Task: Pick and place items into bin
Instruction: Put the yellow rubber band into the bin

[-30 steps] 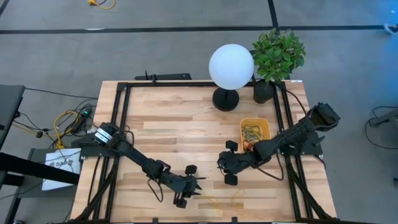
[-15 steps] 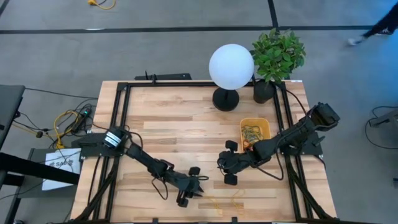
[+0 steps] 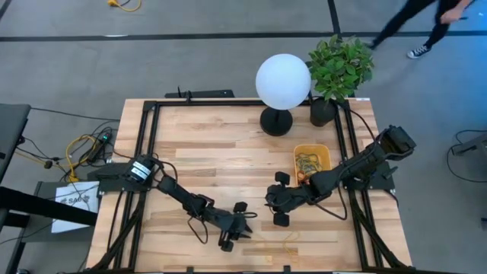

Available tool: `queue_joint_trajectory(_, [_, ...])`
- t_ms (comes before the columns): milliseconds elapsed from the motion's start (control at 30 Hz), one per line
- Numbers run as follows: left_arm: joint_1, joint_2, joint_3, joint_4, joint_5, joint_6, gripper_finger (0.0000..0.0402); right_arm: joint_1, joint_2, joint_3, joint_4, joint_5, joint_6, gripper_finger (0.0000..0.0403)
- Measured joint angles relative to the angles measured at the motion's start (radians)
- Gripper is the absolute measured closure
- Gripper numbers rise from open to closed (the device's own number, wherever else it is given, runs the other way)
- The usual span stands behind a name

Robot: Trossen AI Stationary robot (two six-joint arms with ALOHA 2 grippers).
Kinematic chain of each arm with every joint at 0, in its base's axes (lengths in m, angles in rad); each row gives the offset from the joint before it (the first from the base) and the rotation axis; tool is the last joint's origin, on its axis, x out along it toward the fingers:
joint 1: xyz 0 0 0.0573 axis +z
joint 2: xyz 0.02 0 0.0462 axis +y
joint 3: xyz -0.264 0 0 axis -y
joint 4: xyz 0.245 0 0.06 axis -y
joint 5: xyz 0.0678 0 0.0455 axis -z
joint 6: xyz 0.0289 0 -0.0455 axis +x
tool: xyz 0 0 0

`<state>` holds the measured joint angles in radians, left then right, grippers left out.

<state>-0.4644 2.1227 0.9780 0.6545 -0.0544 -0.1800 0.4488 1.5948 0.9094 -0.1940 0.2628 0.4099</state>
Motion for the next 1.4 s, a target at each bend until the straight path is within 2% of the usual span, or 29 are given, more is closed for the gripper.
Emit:
queue_joint_trajectory(300, [0.0,0.0,0.057,-0.058,-0.014,0.022,0.0313,0.0,0.0,0.0,0.002,0.0,0.0,0.0294])
queue_joint_trajectory(533, [0.0,-0.005,0.077,-0.228,-0.052,-0.019,0.0313,0.0,0.0,0.0,0.002,0.0,0.0,0.0294])
queue_joint_trajectory(733, [-0.016,-0.006,0.078,-0.263,-0.073,-0.041,0.0314,0.0,0.0,0.0,0.004,0.0,0.0,0.0294])
queue_joint_trajectory(867, [-0.031,-0.006,0.077,-0.27,-0.109,0.006,0.0336,0.0,0.0,0.0,0.005,0.0,0.0,0.0294])
queue_joint_trajectory(1033, [-0.036,-0.005,0.076,-0.269,-0.12,0.033,0.0392,0.0,0.0,0.0,0.008,0.0,0.0,0.0294])
queue_joint_trajectory(1133, [-0.036,-0.008,0.073,-0.238,-0.131,0.021,0.0397,0.0,0.0,0.0,0.013,0.0,0.0,0.0294])
queue_joint_trajectory(1300, [-0.037,-0.121,0.067,-0.277,-0.157,0.031,0.0401,0.0,0.0,0.0,0.078,0.0,0.0,0.0294])
queue_joint_trajectory(1400, [-0.039,-0.239,0.074,-0.328,-0.227,0.091,0.0401,0.0,0.0,0.0,0.14,0.0,0.0,0.0294])
